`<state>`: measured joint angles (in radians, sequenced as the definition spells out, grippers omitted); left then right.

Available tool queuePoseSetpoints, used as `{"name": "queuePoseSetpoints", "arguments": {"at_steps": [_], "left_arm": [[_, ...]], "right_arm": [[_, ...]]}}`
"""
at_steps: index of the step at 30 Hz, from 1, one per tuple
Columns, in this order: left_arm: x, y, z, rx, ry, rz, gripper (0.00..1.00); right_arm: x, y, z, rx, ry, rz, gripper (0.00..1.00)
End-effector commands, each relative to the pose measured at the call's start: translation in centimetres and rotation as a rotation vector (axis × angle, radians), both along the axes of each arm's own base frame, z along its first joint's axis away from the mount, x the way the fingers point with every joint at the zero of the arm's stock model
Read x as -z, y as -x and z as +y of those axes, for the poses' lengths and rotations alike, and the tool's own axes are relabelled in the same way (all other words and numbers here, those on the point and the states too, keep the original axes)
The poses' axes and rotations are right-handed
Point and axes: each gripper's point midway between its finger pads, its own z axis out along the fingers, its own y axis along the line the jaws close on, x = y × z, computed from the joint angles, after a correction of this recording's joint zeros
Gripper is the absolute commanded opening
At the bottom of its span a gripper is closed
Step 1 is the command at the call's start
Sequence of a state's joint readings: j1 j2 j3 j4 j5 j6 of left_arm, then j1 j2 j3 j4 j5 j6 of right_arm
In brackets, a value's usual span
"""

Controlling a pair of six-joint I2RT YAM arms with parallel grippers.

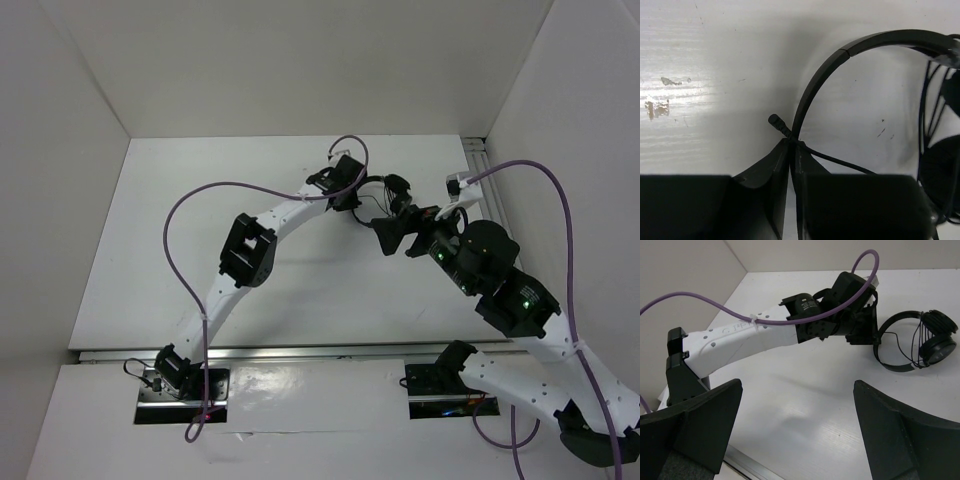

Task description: Wrap the headphones

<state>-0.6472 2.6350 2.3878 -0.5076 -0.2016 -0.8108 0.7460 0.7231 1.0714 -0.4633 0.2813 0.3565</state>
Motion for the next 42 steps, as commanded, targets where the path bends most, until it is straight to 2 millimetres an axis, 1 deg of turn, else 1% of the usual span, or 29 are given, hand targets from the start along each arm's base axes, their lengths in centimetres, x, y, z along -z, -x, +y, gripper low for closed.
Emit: {"name": "queuePoseSetpoints", "arguments": {"at_steps": [1,5,6,8,9,10,11,12,13,14,15,16,18,20,22,24,25,26,27,28,29,30,31,32,33,36,38,40,42], "left_arm": [[-1.2,1.5,0.3,0.014,-0.051,0.014,0.22],[-3.5,1.7,0.5,0.028,-0.051,-0.007,0.35],[-3.3,2.0,0.6,0.041,-0.060,0.006,0.41],[-5.5,2.3,0.1,0.050,-0.040,-0.021,0.47],[-5.5,2.6,0.4,0.056,-0.051,-0.017,0.69],[-5.8,2.6,0.7,0.049,-0.057,-0.021,0.75],[-7.4,3.2,0.2,0.059,-0.043,-0.040,0.79],[-7.2,3.7,0.6,0.060,-0.053,-0.027,0.79],[-7.5,4.3,0.6,0.062,-0.063,-0.029,0.87],[-9.2,4.6,1.1,0.054,-0.057,-0.049,0.87],[-8.4,5.6,1.2,0.064,-0.072,-0.030,0.92],[-8.7,5.7,1.6,0.055,-0.077,-0.040,1.00],[-9.7,6.1,2.2,0.046,-0.081,-0.050,1.00],[-8.8,7.4,3.4,0.036,-0.137,-0.023,1.00],[-9.3,8.7,5.9,-0.002,-0.195,-0.026,1.00],[-10.3,10.6,7.1,-0.008,-0.228,-0.042,1.00],[-9.1,12.0,9.2,-0.016,-0.289,-0.020,1.00],[-13.3,13.0,10.6,-0.052,-0.276,-0.104,1.00],[-14.8,14.3,11.8,-0.066,-0.287,-0.132,1.00],[-14.3,16.0,14.1,-0.079,-0.331,-0.119,1.00],[-16.0,17.1,15.4,-0.088,-0.339,-0.157,1.00],[-20.6,18.7,17.4,-0.117,-0.268,-0.236,1.00],[-22.0,20.3,18.3,-0.106,-0.256,-0.263,1.00],[-22.1,21.8,20.3,-0.114,-0.285,-0.268,1.00],[-25.5,24.3,21.7,-0.106,-0.219,-0.343,1.00],[-26.0,28.2,25.3,-0.077,-0.217,-0.349,1.00],[-27.2,30.9,27.9,-0.081,-0.166,-0.370,1.00],[-26.4,33.6,30.5,-0.072,-0.165,-0.362,1.00],[-25.8,35.1,32.3,-0.066,-0.172,-0.364,1.00]], "right_arm": [[-0.5,0.4,0.9,-0.049,-0.023,0.000,0.99],[-0.8,0.4,1.1,-0.058,-0.037,-0.002,0.99],[-0.8,0.4,1.1,-0.058,-0.037,-0.002,0.99],[-0.8,0.5,1.3,-0.068,-0.038,-0.001,0.99],[-1.2,0.6,1.2,-0.068,-0.045,-0.009,0.99],[-1.3,0.6,1.2,-0.068,-0.045,-0.009,0.99],[-1.3,0.7,1.3,-0.077,-0.046,-0.008,0.99],[-1.0,0.7,1.3,-0.077,-0.040,-0.001,0.99],[-1.4,0.8,1.3,-0.078,-0.046,-0.008,0.99],[-1.4,0.8,1.3,-0.078,-0.046,-0.008,0.99],[-1.4,0.8,1.3,-0.078,-0.046,-0.008,0.99],[-1.9,0.9,1.2,-0.078,-0.052,-0.015,0.99],[-1.9,1.0,1.4,-0.090,-0.053,-0.014,0.99],[-1.6,1.0,1.3,-0.090,-0.046,-0.006,0.99],[-1.8,1.2,1.3,-0.100,-0.048,-0.006,0.99],[-2.1,1.1,1.3,-0.103,-0.008,-0.004,0.99],[-1.8,0.5,1.2,-0.078,0.015,0.018,0.99],[-2.2,0.5,0.5,-0.054,0.041,0.031,0.99],[-2.3,0.3,0.2,-0.033,0.055,0.042,0.99],[-2.5,0.2,-0.4,-0.008,0.079,0.043,0.99],[-2.8,0.4,-0.6,-0.008,0.093,0.058,0.99],[-3.0,0.7,-0.9,-0.010,0.107,0.056,0.99],[-3.2,0.6,-1.2,-0.001,0.123,0.048,0.99],[-3.6,1.4,-1.9,0.004,0.113,0.031,0.99],[-4.0,1.9,-1.9,-0.003,0.095,0.022,0.99],[-5.1,3.3,-3.7,0.019,0.058,-0.005,0.99],[-5.6,4.3,-4.6,0.019,0.048,-0.015,0.99],[-5.0,4.9,-5.2,0.020,0.055,0.004,0.99],[-4.6,5.7,-6.3,0.043,0.047,0.016,0.99]]}}
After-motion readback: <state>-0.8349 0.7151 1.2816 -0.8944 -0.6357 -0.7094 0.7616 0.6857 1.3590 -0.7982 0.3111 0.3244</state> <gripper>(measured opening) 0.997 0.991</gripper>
